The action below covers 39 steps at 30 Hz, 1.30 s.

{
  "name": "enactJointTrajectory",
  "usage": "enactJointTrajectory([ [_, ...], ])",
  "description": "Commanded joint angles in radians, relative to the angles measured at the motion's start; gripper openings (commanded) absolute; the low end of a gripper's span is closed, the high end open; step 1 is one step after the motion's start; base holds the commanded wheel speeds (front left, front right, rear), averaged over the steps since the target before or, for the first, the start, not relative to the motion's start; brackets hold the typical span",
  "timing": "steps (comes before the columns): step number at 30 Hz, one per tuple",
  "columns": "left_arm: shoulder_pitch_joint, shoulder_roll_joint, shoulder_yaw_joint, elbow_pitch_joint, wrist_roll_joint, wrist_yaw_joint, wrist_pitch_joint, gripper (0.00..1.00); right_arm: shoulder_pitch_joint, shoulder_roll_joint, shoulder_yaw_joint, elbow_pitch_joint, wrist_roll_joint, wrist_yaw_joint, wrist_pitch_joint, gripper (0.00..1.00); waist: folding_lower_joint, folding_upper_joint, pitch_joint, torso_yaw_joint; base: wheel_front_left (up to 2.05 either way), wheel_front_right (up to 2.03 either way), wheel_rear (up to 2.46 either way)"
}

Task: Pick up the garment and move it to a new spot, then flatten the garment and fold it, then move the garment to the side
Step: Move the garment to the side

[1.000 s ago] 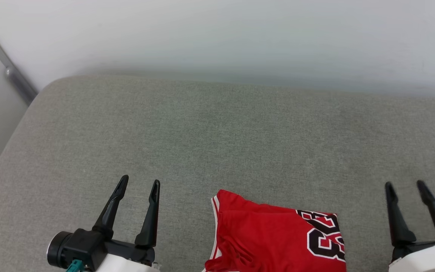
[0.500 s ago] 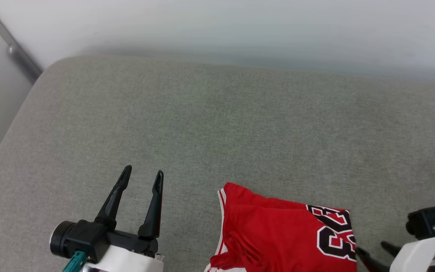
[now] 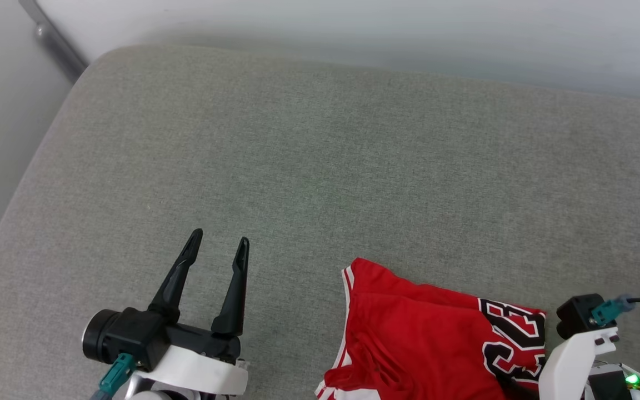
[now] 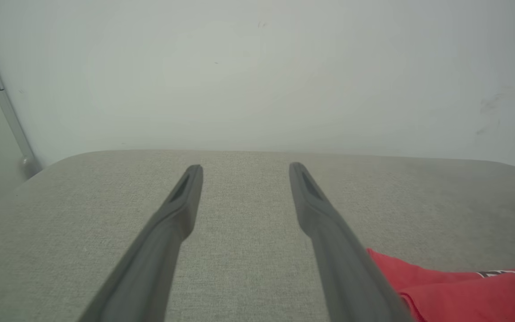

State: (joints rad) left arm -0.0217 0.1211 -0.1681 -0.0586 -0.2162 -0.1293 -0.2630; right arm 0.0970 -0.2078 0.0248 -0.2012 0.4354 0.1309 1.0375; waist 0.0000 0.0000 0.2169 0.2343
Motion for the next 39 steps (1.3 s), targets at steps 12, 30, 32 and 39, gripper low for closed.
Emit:
enactJointTrajectory([
  [12, -0.001, -0.007, -0.008, 0.034, 0.007, -0.001, -0.002, 1.00, -0.063, -0.017, 0.123, 0.167, -0.053, 0.000, -0.073, 0.00, 0.0000, 0.0000, -0.018, 0.007, 0.00, 0.00, 0.00],
  [30, -0.061, 0.044, -0.031, 0.022, 0.026, -0.001, -0.002, 1.00, -0.536, -0.557, 0.555, 0.016, -0.154, -0.001, -0.159, 0.00, 0.0000, 0.0000, 0.070, -0.371, 0.00, 0.00, 0.00],
  [32, -0.091, 0.057, -0.048, 0.019, 0.027, -0.001, -0.002, 1.00, -0.581, -0.616, 0.570, 0.043, -0.151, -0.001, -0.193, 0.00, 0.0000, 0.0000, 0.101, -0.400, 0.00, 0.00, 0.00],
  [39, -0.195, 0.108, -0.075, -0.024, 0.002, 0.000, -0.002, 1.00, -0.683, -0.755, 0.564, 0.175, -0.153, -0.001, -0.356, 0.00, 0.0000, 0.0000, 0.251, -0.466, 0.00, 0.00, 0.00],
])
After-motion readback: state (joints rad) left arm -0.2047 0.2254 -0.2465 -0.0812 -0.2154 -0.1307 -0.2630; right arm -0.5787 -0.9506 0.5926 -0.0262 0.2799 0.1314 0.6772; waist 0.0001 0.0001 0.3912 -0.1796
